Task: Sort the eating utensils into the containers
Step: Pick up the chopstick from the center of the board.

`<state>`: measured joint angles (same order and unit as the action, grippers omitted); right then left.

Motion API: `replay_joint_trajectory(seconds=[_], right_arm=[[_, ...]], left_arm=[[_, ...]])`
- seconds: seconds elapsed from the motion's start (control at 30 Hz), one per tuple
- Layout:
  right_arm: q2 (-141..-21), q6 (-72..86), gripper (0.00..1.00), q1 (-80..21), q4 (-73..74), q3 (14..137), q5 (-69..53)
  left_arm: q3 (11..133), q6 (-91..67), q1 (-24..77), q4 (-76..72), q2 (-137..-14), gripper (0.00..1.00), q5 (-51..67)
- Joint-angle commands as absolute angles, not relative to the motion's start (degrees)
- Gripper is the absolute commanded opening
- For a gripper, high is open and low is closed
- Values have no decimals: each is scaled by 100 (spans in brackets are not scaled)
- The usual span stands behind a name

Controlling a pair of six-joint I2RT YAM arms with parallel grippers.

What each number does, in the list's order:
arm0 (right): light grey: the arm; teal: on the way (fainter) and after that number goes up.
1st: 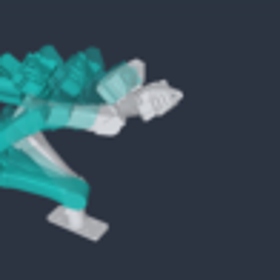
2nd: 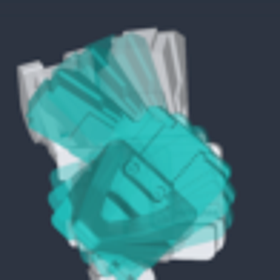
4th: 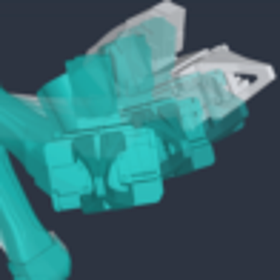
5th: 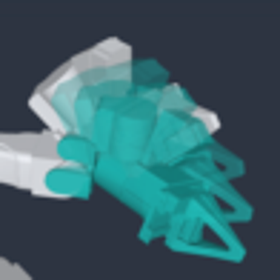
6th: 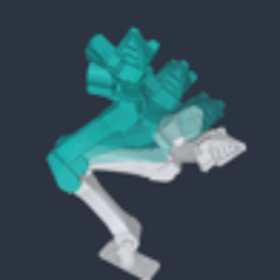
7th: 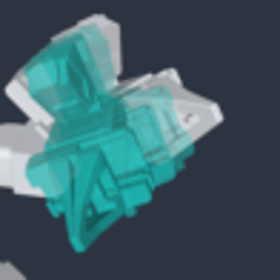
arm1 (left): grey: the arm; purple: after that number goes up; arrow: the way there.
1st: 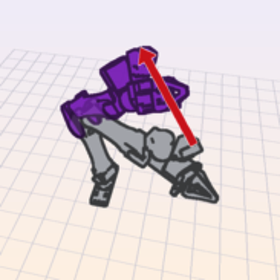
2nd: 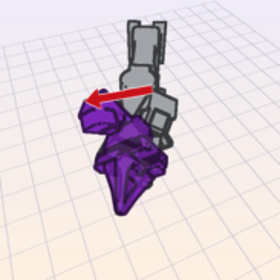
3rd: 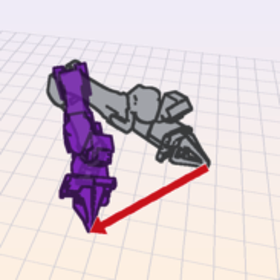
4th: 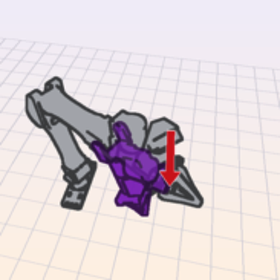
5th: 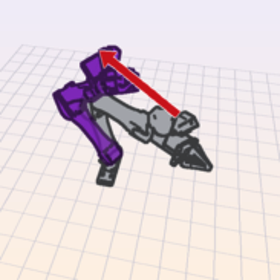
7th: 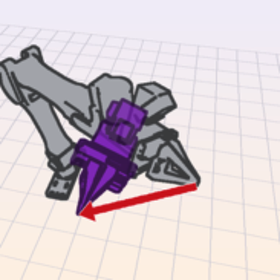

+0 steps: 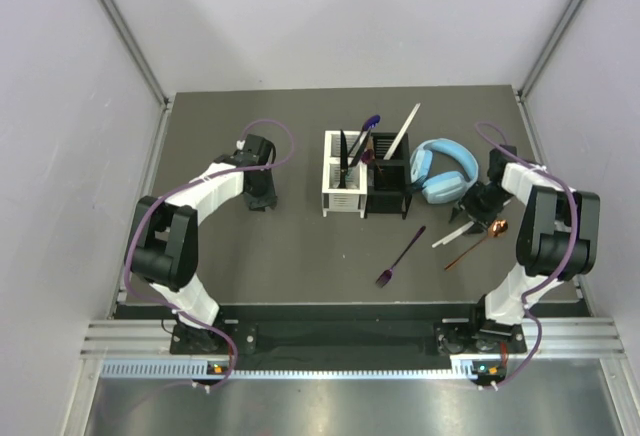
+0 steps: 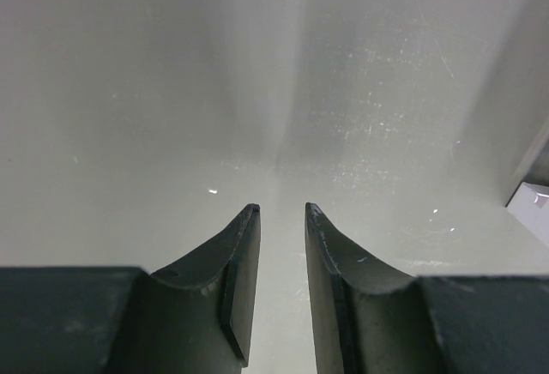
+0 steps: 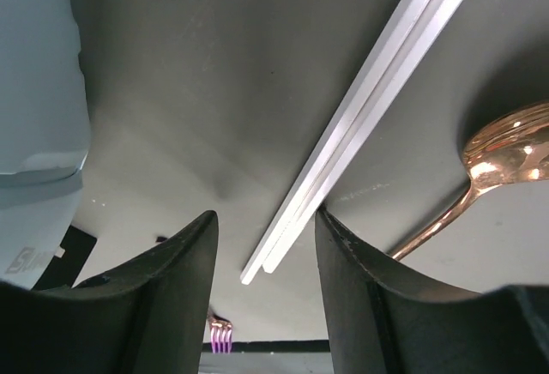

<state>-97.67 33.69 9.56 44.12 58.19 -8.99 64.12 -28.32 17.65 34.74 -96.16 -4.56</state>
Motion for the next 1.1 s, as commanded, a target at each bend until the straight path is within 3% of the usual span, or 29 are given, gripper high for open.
replay_joint_trajectory(seconds=[0.0,0.13,0.23,0.27,0.33,0.53,0.7,1.07], right_arm=[[-9668,3419,50,1072,4236,5784,-817],[-9808,3287,46,1169,4210,5748,-835],[-9993,3199,26,1222,4245,5713,-931],[-10011,3182,11,1239,4254,5695,-940],[-9993,3147,0,1274,4254,5608,-984],[-9651,2988,0,1301,4175,5344,-1002],[-8668,3041,0,1301,4157,5151,-713],[-7375,2734,0,1301,4597,5905,-641]], left_arm=[[6451,-2760,1731,3533,-9589,33,-580],[6469,-2777,1731,3533,-9633,33,-554],[6539,-2769,1731,3568,-9677,33,-571],[6548,-2769,1731,3577,-9668,33,-589],[6565,-2760,1731,3577,-9668,33,-615],[6495,-2777,1731,3577,-9668,33,-615],[6521,-2769,1731,3560,-9703,33,-598],[6644,-2742,1723,3568,-9861,33,-466]])
